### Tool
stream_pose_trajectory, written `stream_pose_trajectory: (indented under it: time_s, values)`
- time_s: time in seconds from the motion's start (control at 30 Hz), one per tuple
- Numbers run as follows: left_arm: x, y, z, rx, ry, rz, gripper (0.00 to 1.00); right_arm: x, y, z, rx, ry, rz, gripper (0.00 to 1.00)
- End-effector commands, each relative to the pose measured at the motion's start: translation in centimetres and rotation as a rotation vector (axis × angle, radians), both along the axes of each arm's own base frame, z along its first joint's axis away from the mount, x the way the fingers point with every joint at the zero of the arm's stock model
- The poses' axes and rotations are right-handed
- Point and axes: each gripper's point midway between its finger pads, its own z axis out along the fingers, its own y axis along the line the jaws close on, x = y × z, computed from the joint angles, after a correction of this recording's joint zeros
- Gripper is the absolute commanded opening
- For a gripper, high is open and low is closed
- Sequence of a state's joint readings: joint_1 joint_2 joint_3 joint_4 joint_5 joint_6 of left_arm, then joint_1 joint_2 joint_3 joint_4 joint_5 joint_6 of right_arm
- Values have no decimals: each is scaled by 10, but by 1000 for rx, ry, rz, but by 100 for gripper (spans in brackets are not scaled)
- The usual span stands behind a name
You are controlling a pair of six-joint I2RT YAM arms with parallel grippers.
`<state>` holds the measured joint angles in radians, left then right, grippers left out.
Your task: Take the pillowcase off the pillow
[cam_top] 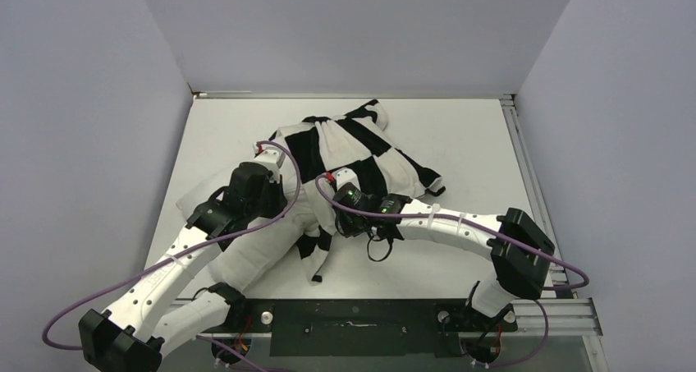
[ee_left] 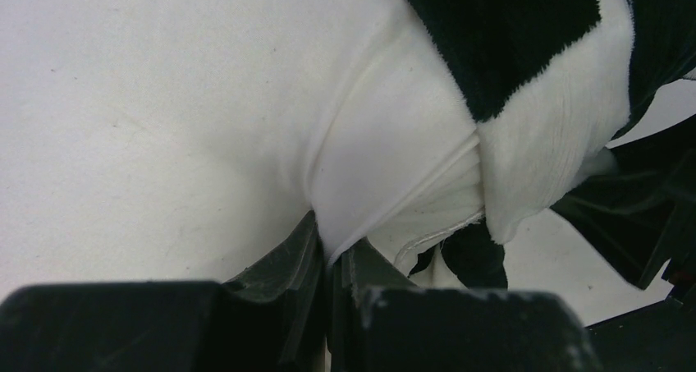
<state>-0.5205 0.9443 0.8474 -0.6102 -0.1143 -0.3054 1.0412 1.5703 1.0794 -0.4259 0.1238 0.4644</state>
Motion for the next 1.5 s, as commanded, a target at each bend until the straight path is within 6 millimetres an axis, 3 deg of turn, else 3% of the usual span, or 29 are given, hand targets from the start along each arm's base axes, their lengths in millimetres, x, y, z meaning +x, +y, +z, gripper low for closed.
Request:
stream_pose_trajectory:
  time_s: [0.0,0.03,0.17,0.47,0.7,0.8,1.0,1.2,1.27,1.4,1.47]
  values:
    - [10,8,14,-7,-63,40,0,29,-5,32,-11,-112,-97,12]
    - [10,9,14,-6,-64,43,0,32,-11,34,-28,-123,-115,6]
    - [11,12,14,-7,-65,51,0,49,-42,47,-42,-151,-193,5]
    - [12,15,15,-10,-69,58,0,99,-151,86,11,-187,-474,5]
    - [9,8,18,-37,-80,11,0,122,-213,102,121,-173,-632,5]
    - [3,-6,21,-77,-91,-84,0,124,-223,93,148,-128,-652,5]
    - [-21,-48,22,-192,-51,-328,0,108,-207,67,200,-38,-561,7]
    - [-66,-94,22,-206,-21,-596,0,91,-208,83,235,-118,-487,29]
    - [-76,-102,22,-210,-11,-639,10,87,-211,94,231,-162,-469,41]
    - [-69,-104,37,-225,-31,-591,55,85,-218,124,230,-269,-447,65]
    - [-56,-98,51,-217,-71,-512,71,86,-221,141,238,-323,-438,74]
